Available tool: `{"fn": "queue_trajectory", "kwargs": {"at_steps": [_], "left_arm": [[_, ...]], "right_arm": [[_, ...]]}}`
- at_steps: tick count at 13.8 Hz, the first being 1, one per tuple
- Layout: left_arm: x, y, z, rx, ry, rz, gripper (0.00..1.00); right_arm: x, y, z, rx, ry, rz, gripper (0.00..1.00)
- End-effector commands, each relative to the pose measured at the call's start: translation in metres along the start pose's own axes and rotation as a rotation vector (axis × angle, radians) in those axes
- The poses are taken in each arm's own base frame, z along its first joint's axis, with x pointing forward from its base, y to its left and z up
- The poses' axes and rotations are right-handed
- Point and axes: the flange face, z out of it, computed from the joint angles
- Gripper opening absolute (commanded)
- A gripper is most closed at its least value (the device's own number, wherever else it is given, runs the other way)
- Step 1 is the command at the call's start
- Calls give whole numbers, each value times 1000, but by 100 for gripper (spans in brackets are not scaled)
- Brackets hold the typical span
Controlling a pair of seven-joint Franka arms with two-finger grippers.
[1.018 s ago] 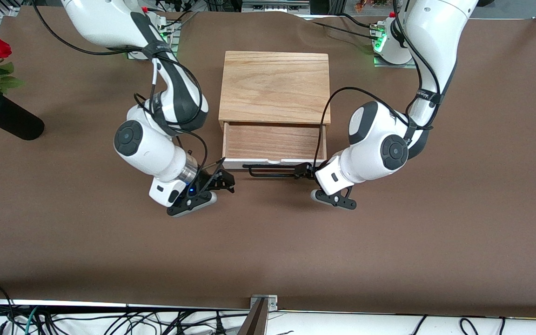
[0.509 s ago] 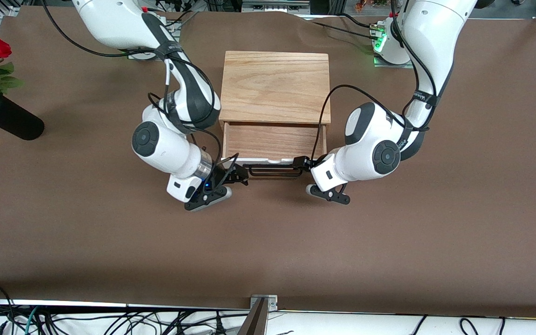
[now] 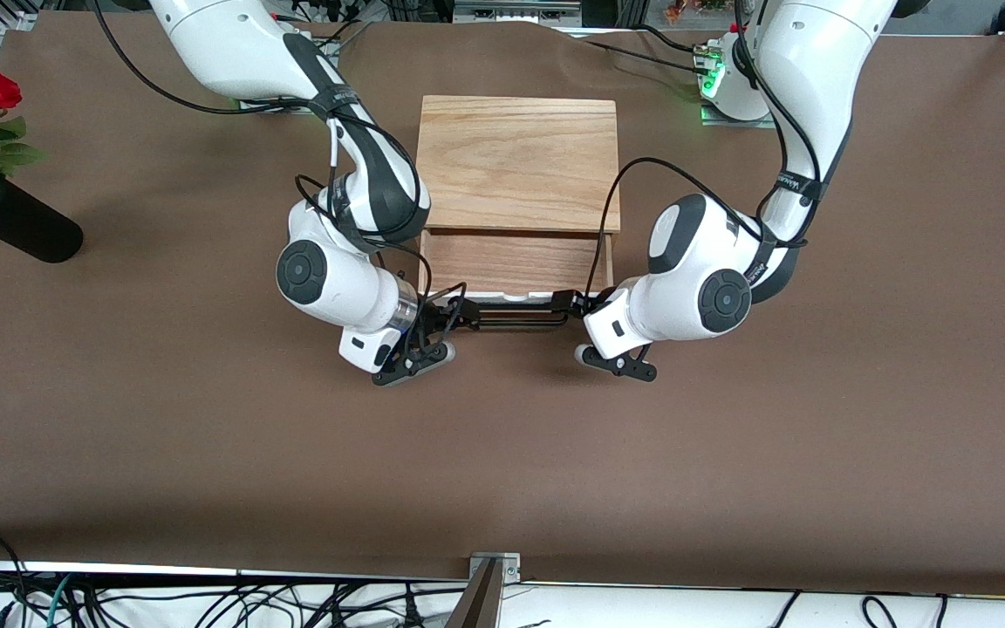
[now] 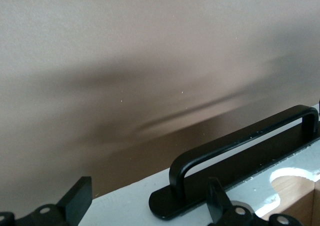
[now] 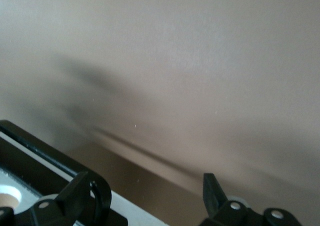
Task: Close drawer with both arms simultaneously
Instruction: 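Lower both grippers against the white drawer front beside the black handle, then push the drawer front into the cabinet with both grippers together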
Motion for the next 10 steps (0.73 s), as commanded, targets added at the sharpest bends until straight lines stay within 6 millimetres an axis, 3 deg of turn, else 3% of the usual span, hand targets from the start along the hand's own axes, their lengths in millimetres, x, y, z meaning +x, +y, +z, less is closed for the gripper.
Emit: {"fn": "queue_trajectory", "kwargs": {"at_steps": [1,10], "left_arm": [[-15,-4,16,-13,-125,11,100],[-29,1,23,-7,-229,11,100]], "right_arm": [[-1,-8,-7,24,-36,0,100],[-21,-41,12,85,-155,-16,100]]}}
